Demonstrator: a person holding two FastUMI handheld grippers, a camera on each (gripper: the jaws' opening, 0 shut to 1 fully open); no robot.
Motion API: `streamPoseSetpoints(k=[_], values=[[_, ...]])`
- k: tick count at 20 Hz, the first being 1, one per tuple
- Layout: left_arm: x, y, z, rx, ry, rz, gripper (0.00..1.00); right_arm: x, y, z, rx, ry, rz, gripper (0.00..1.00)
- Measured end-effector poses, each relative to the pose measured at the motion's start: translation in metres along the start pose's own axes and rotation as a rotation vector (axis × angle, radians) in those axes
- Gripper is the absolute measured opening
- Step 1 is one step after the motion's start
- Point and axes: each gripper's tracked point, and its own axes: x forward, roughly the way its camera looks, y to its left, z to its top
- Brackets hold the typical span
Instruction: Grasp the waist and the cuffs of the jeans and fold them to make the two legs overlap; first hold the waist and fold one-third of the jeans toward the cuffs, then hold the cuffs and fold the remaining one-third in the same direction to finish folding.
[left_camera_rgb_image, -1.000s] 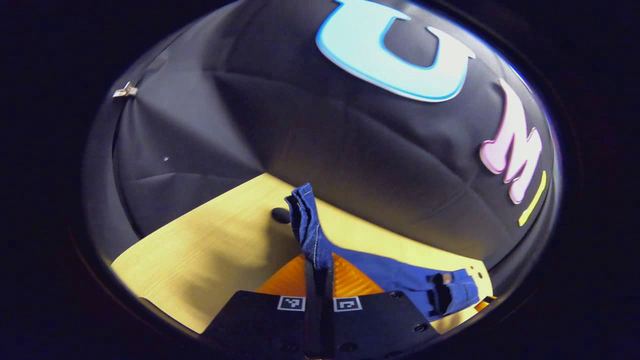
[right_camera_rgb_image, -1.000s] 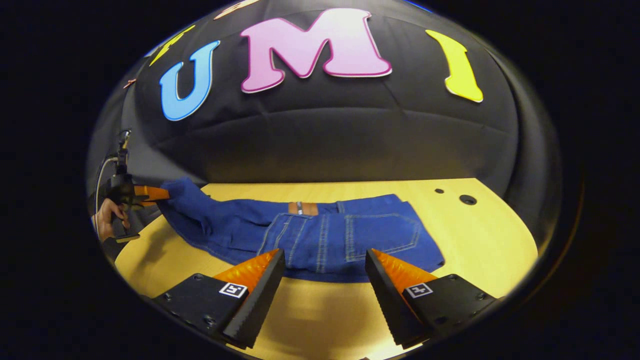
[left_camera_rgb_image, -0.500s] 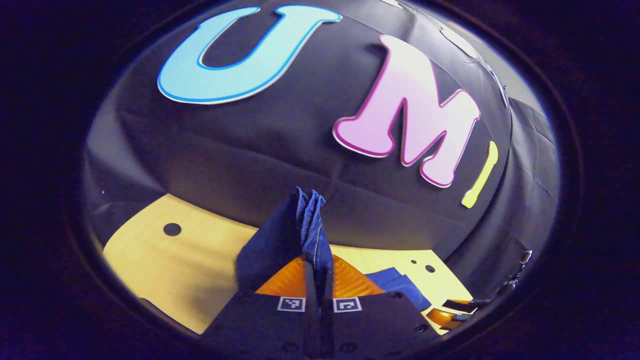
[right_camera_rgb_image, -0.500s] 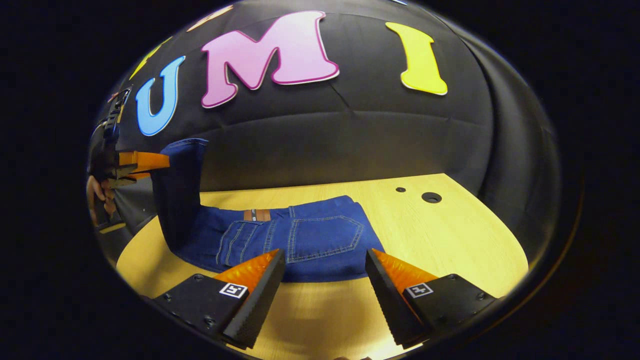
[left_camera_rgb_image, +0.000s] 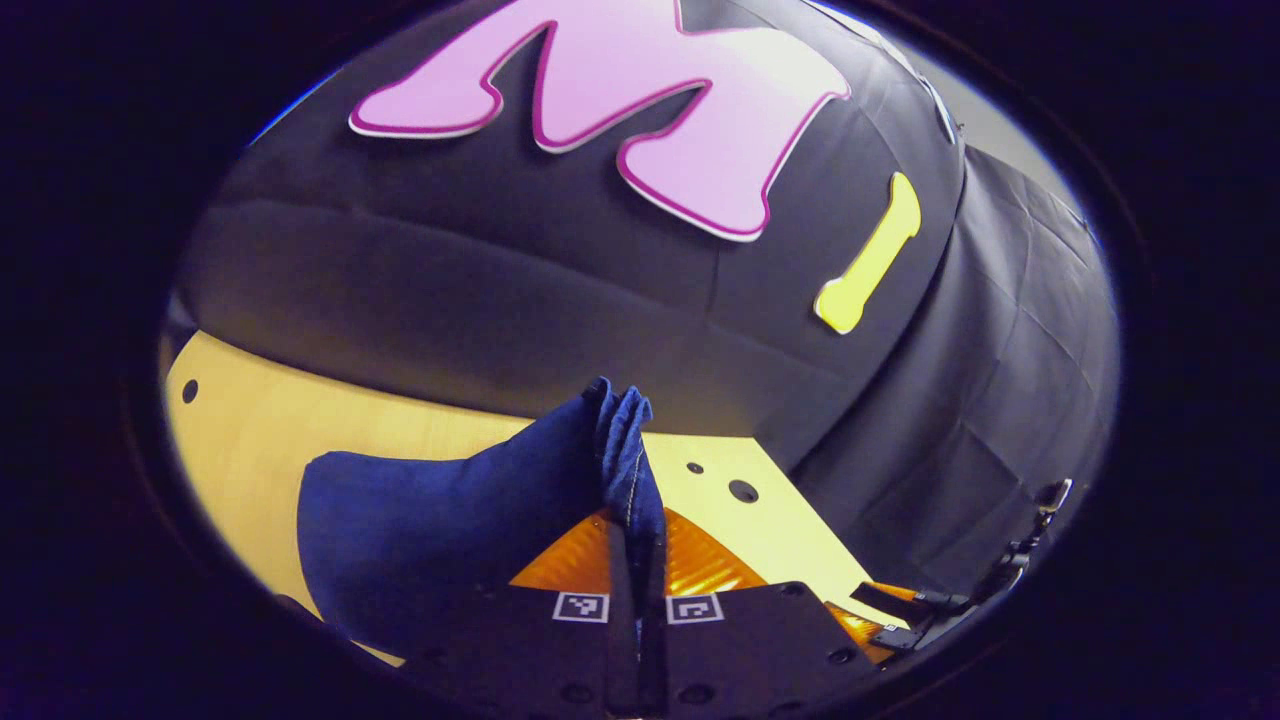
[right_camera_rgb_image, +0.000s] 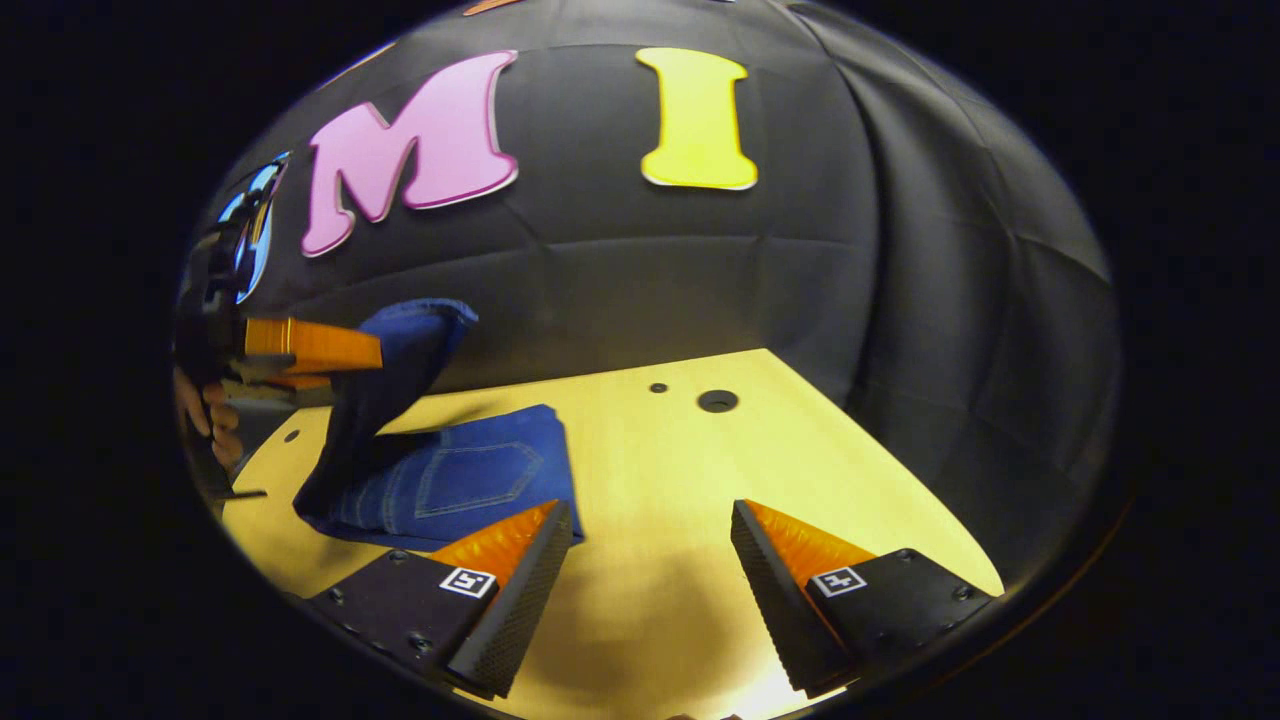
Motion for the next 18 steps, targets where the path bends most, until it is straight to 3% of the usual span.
streamPoseSetpoints(k=[4, 7, 8, 9, 10, 12, 18], values=[[0.017, -0.003, -0.027, 0.072, 0.071, 0.076, 0.13, -0.015, -0.032, 0.008, 0.001, -0.008, -0.055, 0.98], [0.011, -0.022, -0.026, 0.093, 0.064, 0.029, 0.29, -0.032, -0.037, 0.017, 0.032, -0.014, -0.056, 0.98], [0.009, -0.029, -0.023, 0.107, 0.053, 0.019, 0.48, -0.038, -0.037, 0.021, 0.040, -0.018, -0.056, 0.98], [0.007, -0.037, -0.018, 0.130, 0.044, 0.010, 0.54, -0.045, -0.035, 0.024, 0.048, -0.021, -0.055, 0.98], [0.000, -0.044, -0.016, 0.147, 0.037, 0.004, 0.79, -0.051, -0.032, 0.027, 0.053, -0.021, -0.049, 0.98], [-0.026, -0.051, -0.004, 0.174, 0.008, 0.002, 0.93, -0.069, -0.022, 0.038, 0.049, -0.037, -0.039, 0.98], [-0.175, -0.042, 0.055, 0.231, -0.229, 0.053, 0.95, -0.136, 0.030, 0.093, 0.008, -0.122, 0.028, 0.98]])
